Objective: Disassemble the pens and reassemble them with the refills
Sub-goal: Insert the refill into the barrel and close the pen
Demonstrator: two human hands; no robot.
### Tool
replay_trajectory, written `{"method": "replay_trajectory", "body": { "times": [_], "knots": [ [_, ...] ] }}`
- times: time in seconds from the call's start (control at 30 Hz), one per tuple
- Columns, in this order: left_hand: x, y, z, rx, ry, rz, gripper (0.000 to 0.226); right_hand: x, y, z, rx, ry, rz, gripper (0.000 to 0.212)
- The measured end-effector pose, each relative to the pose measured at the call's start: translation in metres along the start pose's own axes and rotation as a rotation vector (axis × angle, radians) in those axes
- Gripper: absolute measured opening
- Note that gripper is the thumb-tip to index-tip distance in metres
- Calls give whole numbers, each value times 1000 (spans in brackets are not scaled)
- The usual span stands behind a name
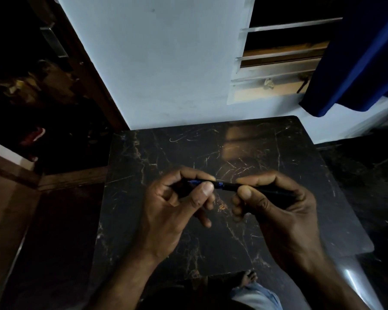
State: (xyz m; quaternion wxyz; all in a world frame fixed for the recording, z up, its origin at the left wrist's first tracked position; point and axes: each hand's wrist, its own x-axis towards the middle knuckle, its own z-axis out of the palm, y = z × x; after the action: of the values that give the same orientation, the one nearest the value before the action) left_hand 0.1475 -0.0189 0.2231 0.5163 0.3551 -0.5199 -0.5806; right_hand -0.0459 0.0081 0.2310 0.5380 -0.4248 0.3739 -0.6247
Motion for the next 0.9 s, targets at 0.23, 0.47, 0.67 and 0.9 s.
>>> {"method": "replay_trajectory", "body": {
  "times": [0.23,0.47,0.67,0.9],
  "knots": [
    [0,-1,11,-158,53,-13,11,7,-7,3,18,-18,31,24],
    [1,2,14,-116,28,91,17,9,-11,6,-4,36,60,22],
    [-5,-1,19,-140,42,50,18,3,-6,9,-59,85,42,27],
    [-3,-5,26,-122,205,4,12,-5,-1,8,-57,112,53,17]
  ]
}}
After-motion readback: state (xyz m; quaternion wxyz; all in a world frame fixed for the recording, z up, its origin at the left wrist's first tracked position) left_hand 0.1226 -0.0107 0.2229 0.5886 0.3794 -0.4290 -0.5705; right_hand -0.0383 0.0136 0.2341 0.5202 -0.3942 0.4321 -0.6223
